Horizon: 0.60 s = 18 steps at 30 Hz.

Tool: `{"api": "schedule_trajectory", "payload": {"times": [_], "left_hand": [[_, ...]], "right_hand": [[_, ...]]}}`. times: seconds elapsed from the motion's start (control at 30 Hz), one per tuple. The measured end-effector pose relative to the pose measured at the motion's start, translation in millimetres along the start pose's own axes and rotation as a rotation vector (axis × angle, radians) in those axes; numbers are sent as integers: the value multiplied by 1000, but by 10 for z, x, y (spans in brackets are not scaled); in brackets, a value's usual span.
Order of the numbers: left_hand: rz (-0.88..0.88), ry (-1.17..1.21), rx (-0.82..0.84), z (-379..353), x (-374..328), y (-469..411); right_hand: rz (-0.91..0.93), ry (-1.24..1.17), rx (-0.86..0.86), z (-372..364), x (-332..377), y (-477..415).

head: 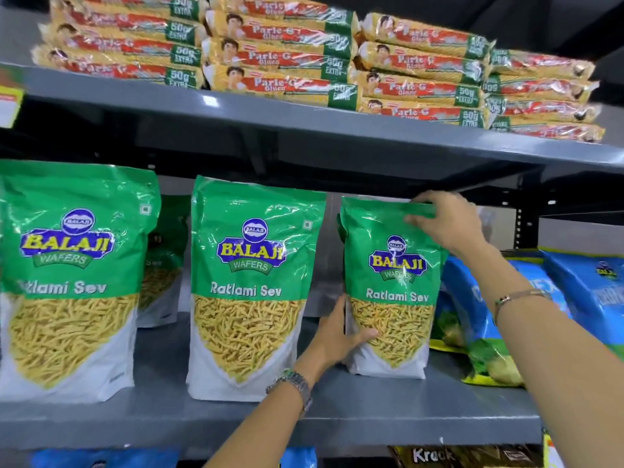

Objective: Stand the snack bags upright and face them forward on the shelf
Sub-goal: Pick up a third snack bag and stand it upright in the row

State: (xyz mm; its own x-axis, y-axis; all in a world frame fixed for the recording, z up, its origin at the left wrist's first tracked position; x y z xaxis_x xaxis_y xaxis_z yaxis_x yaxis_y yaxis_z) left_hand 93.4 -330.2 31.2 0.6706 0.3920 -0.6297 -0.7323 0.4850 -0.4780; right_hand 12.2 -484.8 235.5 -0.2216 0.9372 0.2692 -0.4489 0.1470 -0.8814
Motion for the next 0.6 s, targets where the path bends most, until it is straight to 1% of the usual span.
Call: {"api": "schedule_trajectory", "payload": {"times": [0.03, 0.07, 0.1, 0.13, 0.17, 0.2, 0.27, 0.33, 0.43, 0.5, 0.6], "left_hand": [[11, -8, 1, 4, 23, -2], [3, -16, -2, 8, 43, -8], [-15, -25, -4, 16, 45, -10], [-32, -39, 2, 13, 47, -13], [-43, -55, 14, 8, 49, -19], [-49, -68, 31, -10, 52, -26], [-49, -84, 47, -44, 61, -37], [-46, -98, 36, -49, 66, -40], [-31, -100, 24, -55, 107, -37], [-13, -93, 24, -54, 128, -37], [0, -85, 16, -50, 155, -41]], "right_hand": [[-27, -82, -130, 67, -82, 45], [-92, -190, -257, 123, -198, 126], [-180, -308, -345, 148, -331, 215], [-265, -416, -379, 124, -459, 300], [-321, -490, -368, 69, -554, 354], [-352, -513, -332, 6, -627, 392], [-380, -476, -270, -74, -711, 414], [-412, -444, -247, -115, -782, 391], [-515, -506, -180, -253, -902, 377], [-507, -529, -148, -326, -918, 368], [-406, -444, -149, -311, -896, 331]]}}
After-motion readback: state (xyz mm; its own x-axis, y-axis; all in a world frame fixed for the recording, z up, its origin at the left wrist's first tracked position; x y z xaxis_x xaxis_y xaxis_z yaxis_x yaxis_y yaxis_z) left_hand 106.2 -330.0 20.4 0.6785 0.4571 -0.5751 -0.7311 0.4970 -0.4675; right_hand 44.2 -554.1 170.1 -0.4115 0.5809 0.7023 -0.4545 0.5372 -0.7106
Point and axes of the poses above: each hand's wrist, its own y-axis away from the middle knuckle, its own z-axis out of the back of the hand, x = y × z, the point moved 7 cm from there along -y, towards the middle knuckle, and after that the axes turned 15 degrees about -y, right-handed, at the moved point
